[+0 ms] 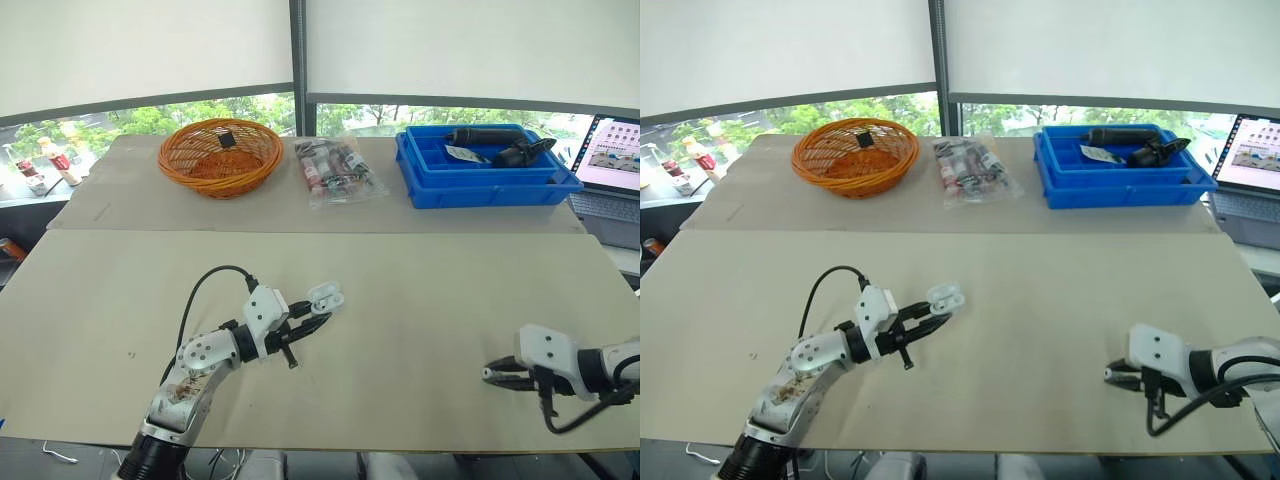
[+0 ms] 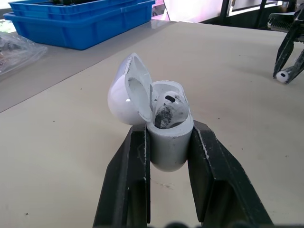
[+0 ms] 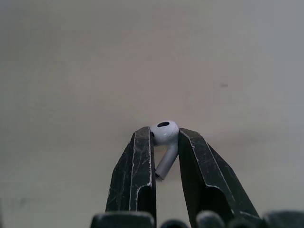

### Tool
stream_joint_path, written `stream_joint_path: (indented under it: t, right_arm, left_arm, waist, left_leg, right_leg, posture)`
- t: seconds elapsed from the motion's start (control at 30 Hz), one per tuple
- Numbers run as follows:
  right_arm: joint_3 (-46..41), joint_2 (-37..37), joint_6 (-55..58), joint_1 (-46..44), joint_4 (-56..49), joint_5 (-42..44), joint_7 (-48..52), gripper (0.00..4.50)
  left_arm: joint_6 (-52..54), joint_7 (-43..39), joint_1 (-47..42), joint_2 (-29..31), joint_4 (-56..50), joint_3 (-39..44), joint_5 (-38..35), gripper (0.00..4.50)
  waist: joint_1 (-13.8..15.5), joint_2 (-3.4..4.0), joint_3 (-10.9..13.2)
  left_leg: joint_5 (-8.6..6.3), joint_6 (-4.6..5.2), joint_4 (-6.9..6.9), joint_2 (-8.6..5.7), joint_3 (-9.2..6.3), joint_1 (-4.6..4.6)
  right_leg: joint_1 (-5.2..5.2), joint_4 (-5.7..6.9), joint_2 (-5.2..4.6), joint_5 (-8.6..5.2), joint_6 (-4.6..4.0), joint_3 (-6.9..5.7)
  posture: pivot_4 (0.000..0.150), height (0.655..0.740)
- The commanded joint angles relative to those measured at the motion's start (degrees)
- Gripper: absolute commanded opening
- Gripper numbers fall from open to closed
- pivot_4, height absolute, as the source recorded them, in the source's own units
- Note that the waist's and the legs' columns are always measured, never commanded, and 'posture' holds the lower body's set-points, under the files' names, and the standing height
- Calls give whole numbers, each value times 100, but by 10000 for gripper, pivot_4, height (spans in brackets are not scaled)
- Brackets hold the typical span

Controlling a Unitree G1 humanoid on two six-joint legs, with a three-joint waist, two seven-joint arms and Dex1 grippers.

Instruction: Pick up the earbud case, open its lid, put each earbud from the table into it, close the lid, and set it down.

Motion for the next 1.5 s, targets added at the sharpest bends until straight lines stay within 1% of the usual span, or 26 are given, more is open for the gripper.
stream_joint_path:
  t: [0.03,0.17,0.4,0.63,0.9,0.97,1.13,1.27,1.37,1.47,1.5]
  right_arm:
    - [98,-169,-592,-78,90,-112,384,3293]
    - [264,-192,-822,-122,166,-208,558,3292]
    - [387,-248,-814,-66,173,-332,661,3292]
    - [413,-338,-583,-242,107,54,1058,3292]
    - [586,-321,-689,-312,236,-270,1038,3292]
    - [616,-278,-632,-350,249,-333,952,13855]
    - [512,-257,-520,-353,72,-242,879,30084]
    - [151,-400,-195,-179,-328,-58,813,30300]
    - [-267,-553,320,19,-867,-69,661,30300]
    - [-655,-714,1028,246,-1490,-124,517,30300]
    - [-768,-823,1547,396,-1929,-277,437,30300]
  left_arm:
    - [121,82,123,37,-482,50,-151,5756]
    - [266,141,290,52,-728,41,-170,5756]
    - [385,211,425,109,-920,31,-203,5755]
    - [435,258,449,141,-966,43,-237,5756]
    - [496,296,485,160,-1053,27,-264,5756]
    - [504,300,486,167,-1062,23,-271,5755]
    - [525,298,494,183,-1070,14,-281,5755]
    - [549,283,525,192,-1092,-9,-292,5756]
    - [551,270,563,203,-1112,-28,-290,5756]
    - [567,271,594,210,-1141,-47,-296,5756]
    - [577,271,613,211,-1152,-63,-299,5755]
  waist:
    - [0,0,0]
    - [9,-1,1]
    - [75,-3,1]
    - [102,-2,1]
    - [98,-3,1]
    - [97,-3,1]
    - [58,-20,3]
    - [56,-17,4]
    - [66,-3,7]
    - [82,-1,7]
    - [89,-2,6]
  left_leg:
    - [0,0,0,0,0,0]
    - [0,0,1,-1,0,1]
    - [0,0,2,-1,0,5]
    - [0,0,2,-2,0,5]
    - [0,0,1,0,0,7]
    - [0,0,2,0,0,7]
    - [0,0,3,1,0,13]
    - [0,-1,4,0,0,14]
    - [0,-1,4,-1,0,13]
    - [0,-1,4,-1,1,11]
    - [0,-1,3,-2,1,11]
  right_leg:
    - [1,1,0,0,0,0]
    - [2,1,-1,0,0,1]
    - [6,1,-1,0,0,0]
    - [6,-1,-2,0,0,1]
    - [6,0,-1,0,-1,1]
    - [6,0,-1,0,-1,1]
    - [12,2,-1,1,-1,1]
    - [13,7,0,1,-2,1]
    - [11,8,-2,1,-2,2]
    - [10,5,-2,1,-2,3]
    - [10,6,-2,1,-1,2]
  posture:
    - [1500,7114]
    - [1500,7114]
    - [1500,7114]
    - [1500,7114]
    - [1500,7114]
    - [1500,7114]
    - [1500,7114]
    - [1500,7114]
    - [1500,7114]
    - [1500,7114]
    - [1500,7114]
